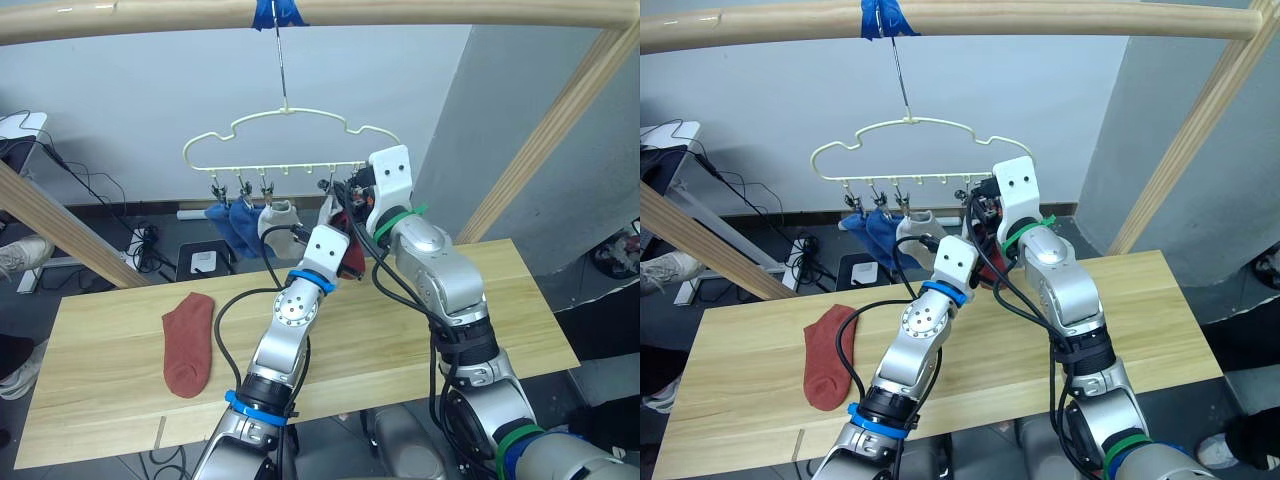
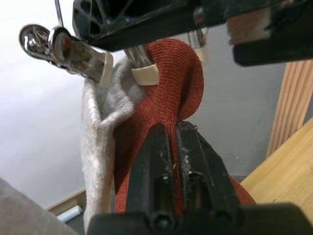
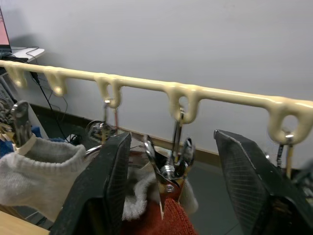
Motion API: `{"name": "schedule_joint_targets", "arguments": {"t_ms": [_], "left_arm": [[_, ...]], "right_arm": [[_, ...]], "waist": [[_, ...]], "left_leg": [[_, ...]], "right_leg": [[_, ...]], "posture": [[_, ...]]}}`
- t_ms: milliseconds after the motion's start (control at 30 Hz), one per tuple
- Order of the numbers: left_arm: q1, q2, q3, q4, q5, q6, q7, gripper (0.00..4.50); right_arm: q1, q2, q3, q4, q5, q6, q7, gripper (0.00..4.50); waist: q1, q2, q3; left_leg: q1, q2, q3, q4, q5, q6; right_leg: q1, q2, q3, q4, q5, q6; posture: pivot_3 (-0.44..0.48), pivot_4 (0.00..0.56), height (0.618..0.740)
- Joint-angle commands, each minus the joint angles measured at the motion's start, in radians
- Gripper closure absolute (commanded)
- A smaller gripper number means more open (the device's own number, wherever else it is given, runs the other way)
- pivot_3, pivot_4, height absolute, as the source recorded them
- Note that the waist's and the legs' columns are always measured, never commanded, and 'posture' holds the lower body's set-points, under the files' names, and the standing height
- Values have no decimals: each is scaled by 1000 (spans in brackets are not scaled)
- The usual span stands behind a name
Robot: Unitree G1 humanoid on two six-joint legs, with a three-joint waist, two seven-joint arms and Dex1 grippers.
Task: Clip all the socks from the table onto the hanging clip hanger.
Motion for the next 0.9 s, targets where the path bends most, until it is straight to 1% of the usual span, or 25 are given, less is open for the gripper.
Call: {"name": "schedule_joint_targets", "arguments": {"t_ms": [33,100,133,333,533,733,900], "left_arm": [[6,-5,-3,-53,-22,8,-17,2881],[10,-1,-7,-58,-22,16,-24,2236],[12,0,-9,-60,-23,19,-29,2011],[20,5,-12,-71,-29,32,-49,2011],[28,7,-22,-85,-48,36,-87,2011],[48,35,-30,-138,-88,54,-169,2011],[95,100,-41,-243,-154,113,-284,2011]], "right_arm": [[15,-5,-2,-92,9,25,5,1793],[28,-14,0,-125,13,46,13,1793],[34,-19,1,-144,16,58,18,1793],[67,-62,11,-263,19,124,47,1793],[125,-121,12,-422,39,182,92,1793],[185,-180,-22,-538,83,204,127,1793],[212,-209,-66,-575,98,194,121,1793]], "waist": [[0,0,0],[0,0,0],[0,0,0],[1,0,0],[1,0,0],[0,0,0],[-1,0,0]], "left_leg": [[0,0,0,0,0,0],[0,0,0,-1,0,0],[0,0,0,-2,0,0],[-1,0,0,-3,0,0],[-2,0,-1,-4,0,0],[-2,0,-1,-3,0,0],[-1,0,-1,-4,0,0]], "right_leg": [[0,0,0,0,0,0],[0,0,0,-1,0,0],[0,0,0,-2,0,0],[0,0,-1,-6,0,0],[0,0,-1,-8,0,0],[1,0,-1,-8,0,0],[1,0,-1,-7,0,0]], "posture": [[-237,240,740],[-237,240,740],[-237,240,740],[-242,240,740],[-247,240,740],[-248,240,740],[-249,238,740]]}}
